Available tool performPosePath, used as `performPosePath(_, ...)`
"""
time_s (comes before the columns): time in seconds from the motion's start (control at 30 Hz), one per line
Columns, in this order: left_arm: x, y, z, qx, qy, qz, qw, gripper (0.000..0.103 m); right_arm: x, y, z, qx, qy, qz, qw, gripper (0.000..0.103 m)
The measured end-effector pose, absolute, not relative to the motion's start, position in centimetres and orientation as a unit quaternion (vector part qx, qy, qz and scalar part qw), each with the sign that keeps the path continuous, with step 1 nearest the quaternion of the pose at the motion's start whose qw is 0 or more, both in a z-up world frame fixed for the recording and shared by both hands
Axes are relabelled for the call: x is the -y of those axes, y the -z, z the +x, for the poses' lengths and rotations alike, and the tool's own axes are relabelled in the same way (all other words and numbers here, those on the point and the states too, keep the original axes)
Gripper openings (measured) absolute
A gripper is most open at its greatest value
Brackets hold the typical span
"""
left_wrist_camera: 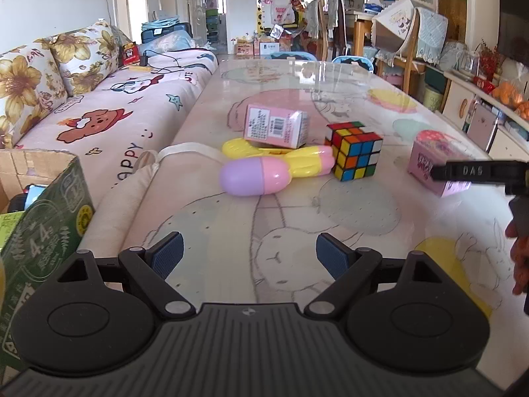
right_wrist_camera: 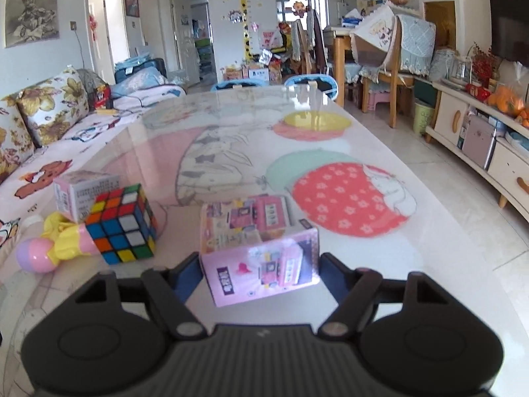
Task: Organize rigid objects
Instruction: 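Grasp the small pink box with left tool while right tool grasps the pink toy box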
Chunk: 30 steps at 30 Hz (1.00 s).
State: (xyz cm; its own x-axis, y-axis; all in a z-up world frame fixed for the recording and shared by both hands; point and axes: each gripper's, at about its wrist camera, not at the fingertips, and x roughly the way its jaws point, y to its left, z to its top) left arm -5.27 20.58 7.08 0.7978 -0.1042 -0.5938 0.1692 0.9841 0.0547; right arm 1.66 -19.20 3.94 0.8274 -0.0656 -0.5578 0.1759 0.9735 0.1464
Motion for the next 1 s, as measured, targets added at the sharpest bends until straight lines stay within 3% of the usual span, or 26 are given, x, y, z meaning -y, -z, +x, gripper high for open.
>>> performPosePath(0.13,-20.1,-7.7,-4.2,-0.293,0.066,0.047,0.953,0.103,19.7,-3.8,1.6,-0.293,0.055,0.103,0.949,0.078)
performPosePath(0.3,-18.0,-8.7,-1.1,-0.264,0.084,0.046,0.96,0.103,19.3,-4.0,1.5,-0.288,0.043,0.101,0.951,0.095)
performPosePath(0.67,-17.2,-7.4,7.2,-0.268,0.166,0.133,0.94,0.103,18.9,-3.8,2.1,-0.294,0.031,0.096,0.951,0.1)
performPosePath(1.0,-18.7,-5.8,11.3,-0.288,0.198,0.109,0.93,0.103,19.3,-3.6,2.6,-0.287,0.031,0.096,0.953,0.102)
